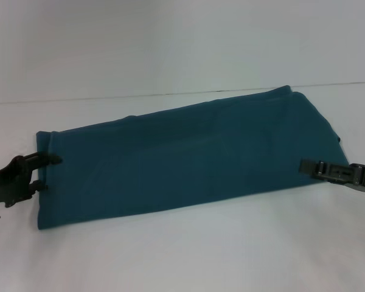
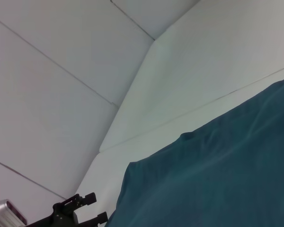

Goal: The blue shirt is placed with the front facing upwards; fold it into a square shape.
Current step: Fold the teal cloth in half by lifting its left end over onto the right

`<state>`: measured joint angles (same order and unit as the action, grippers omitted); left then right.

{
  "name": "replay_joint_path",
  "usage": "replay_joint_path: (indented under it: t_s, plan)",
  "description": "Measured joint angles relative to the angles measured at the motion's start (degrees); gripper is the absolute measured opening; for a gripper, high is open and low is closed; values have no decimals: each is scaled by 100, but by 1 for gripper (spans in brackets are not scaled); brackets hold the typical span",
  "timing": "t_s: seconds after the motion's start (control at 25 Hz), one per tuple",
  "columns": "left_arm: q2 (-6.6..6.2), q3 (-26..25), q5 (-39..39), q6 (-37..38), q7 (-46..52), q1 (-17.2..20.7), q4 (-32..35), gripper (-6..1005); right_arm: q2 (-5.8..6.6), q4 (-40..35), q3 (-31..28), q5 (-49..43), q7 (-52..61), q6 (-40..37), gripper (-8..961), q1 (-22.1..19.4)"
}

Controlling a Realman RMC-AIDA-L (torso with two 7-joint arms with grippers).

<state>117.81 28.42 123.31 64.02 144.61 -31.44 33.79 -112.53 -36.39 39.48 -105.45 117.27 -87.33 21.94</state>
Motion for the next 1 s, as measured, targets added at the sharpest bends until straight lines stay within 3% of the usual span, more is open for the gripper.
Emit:
replay_joint_path:
  t_s: [0.52,0.8,1.0]
  plan:
    - [84,139,71,-617,-171,-147,-280,794,-15,5,-11,-2,-3,21,897,-10]
    - [82,135,6,-395,-162,-105,-135,794,-12,10,-10,1,1,16,897,-10]
    - [-58,223,80,29,-225,-106,230,794,6,10,-18,11,0,-4,897,1]
